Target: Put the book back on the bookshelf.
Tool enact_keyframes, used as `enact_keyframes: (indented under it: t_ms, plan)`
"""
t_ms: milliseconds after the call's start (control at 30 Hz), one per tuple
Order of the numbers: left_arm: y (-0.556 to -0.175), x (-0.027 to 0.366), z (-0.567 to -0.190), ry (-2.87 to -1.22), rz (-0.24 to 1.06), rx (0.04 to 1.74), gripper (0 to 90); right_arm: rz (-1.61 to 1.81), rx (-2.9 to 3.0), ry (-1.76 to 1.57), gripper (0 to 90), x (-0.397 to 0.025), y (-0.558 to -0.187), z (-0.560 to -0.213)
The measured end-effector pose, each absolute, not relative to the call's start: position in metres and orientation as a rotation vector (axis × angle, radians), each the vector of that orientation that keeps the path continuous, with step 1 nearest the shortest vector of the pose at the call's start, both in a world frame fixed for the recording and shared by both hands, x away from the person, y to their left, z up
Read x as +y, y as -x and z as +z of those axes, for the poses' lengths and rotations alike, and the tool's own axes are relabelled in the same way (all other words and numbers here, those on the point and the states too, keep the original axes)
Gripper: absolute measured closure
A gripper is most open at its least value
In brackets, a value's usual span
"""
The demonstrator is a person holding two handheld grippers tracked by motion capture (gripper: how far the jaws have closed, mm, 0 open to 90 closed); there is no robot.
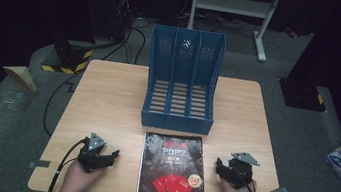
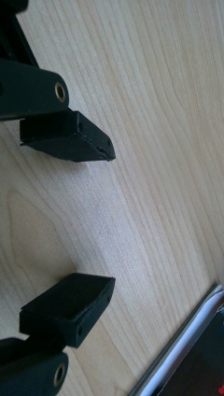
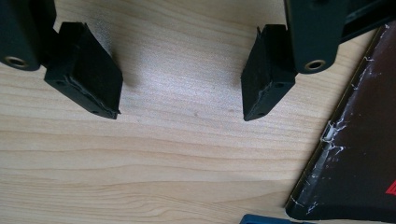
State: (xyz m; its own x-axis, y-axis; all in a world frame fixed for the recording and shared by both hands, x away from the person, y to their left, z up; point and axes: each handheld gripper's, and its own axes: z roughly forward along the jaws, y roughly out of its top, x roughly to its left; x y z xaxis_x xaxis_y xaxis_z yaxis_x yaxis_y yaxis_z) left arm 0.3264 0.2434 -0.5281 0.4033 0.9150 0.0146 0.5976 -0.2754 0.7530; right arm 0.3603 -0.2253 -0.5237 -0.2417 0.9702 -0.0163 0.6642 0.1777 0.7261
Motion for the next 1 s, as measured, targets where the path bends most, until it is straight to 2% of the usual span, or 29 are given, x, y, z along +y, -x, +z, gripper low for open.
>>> enact_keyframes:
  t_ms: [133,233,500,700,967,1000]
  plan:
    - [-0.324,0.242,-0.528,-2.001,0.58,1.245,38.3,0.84,1.982,-1.517,28.2,-0.226,-0.36,-0.523]
    - [-0.322,0.241,-0.527,-2.004,0.57,1.254,38.2,0.909,1.95,-1.488,32.0,-0.229,-0.354,-0.518]
    - [-0.318,0.239,-0.524,-1.993,0.529,1.264,41.0,0.984,1.964,-1.462,34.0,-0.228,-0.347,-0.51]
    - [-0.313,0.233,-0.518,-1.923,0.433,1.259,40.3,0.979,2.049,-1.42,30.3,-0.213,-0.345,-0.509]
    - [-0.309,0.22,-0.514,-1.923,0.433,1.221,36.7,1.038,2.117,-1.357,30.7,-0.195,-0.341,-0.492]
    - [-0.309,0.218,-0.515,-1.943,0.424,1.207,33.7,1.04,2.123,-1.36,30.4,-0.192,-0.338,-0.493]
